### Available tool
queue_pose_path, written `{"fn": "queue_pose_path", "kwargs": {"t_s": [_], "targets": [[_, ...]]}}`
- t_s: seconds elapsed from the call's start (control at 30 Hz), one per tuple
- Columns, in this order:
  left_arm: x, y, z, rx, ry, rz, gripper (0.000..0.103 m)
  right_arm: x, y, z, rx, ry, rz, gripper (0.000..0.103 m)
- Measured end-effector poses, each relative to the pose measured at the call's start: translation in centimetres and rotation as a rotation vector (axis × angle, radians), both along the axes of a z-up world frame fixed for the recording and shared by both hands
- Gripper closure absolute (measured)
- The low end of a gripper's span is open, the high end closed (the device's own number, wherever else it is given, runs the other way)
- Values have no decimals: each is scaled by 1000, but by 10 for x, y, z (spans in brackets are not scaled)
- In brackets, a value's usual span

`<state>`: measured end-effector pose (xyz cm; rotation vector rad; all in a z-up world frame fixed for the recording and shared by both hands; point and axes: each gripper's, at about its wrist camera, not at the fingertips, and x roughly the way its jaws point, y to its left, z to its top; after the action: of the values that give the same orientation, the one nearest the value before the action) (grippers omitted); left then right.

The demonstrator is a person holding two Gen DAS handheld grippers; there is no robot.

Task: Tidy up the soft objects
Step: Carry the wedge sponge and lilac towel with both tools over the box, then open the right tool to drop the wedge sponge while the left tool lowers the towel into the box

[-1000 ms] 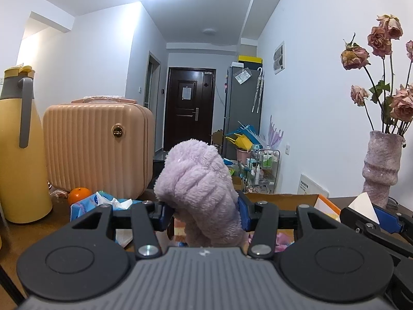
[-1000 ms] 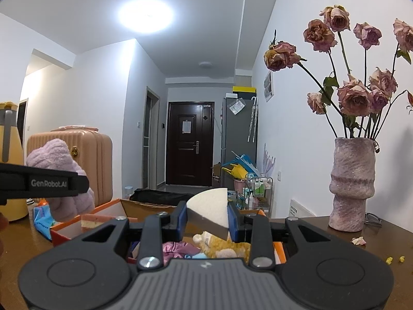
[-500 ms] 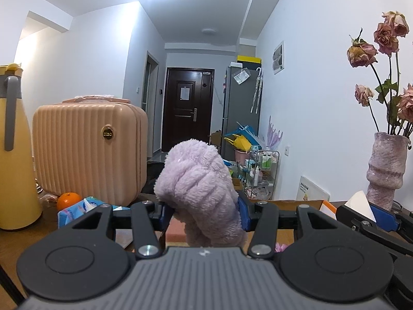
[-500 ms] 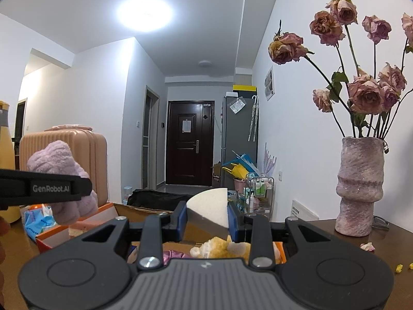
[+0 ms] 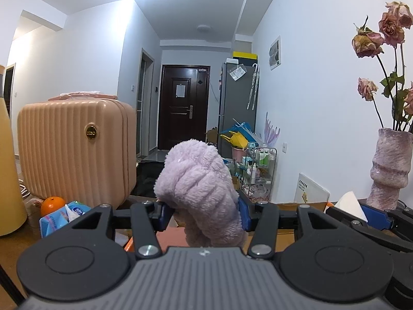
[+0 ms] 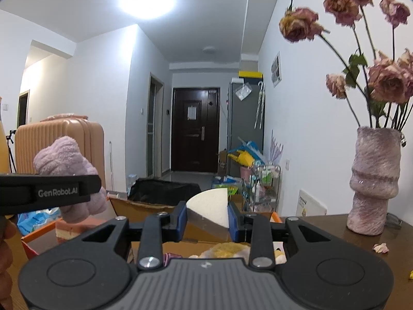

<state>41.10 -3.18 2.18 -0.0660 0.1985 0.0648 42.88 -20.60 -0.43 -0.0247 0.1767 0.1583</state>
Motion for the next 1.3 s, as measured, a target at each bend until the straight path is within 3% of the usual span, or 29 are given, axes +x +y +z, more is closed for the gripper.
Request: {"fn": "queue_pose_path", "kwargs": {"t_s": [0.43, 0.77, 0.97, 1.03, 1.07, 1.1, 1.17, 1.2, 1.3], "targets": [[28, -11, -17, 47, 42, -22, 51, 28, 11, -9, -58, 128, -2, 71], [31, -11, -22, 58, 49, -19, 50, 27, 16, -11, -92, 142, 3, 70], [27, -7, -19, 33, 30, 5, 30, 29, 13, -8, -94, 135, 3, 65], [26, -5, -18, 21, 23, 15, 15, 28, 12, -8, -89, 135, 0, 56], [24, -4, -18, 19, 16, 29, 11, 27, 11, -8, -85, 134, -4, 45], [23, -4, -18, 20, 6, 46, 0, 27, 10, -7, -78, 133, -8, 31], [20, -4, -17, 21, -18, 82, 0, 25, 8, -6, -65, 120, -16, 9], [19, -4, -17, 23, -23, 85, 0, 24, 8, -6, -61, 110, -20, 4], [20, -3, -16, 16, -13, 85, 0, 22, 8, -6, -69, 104, -22, 4]]}}
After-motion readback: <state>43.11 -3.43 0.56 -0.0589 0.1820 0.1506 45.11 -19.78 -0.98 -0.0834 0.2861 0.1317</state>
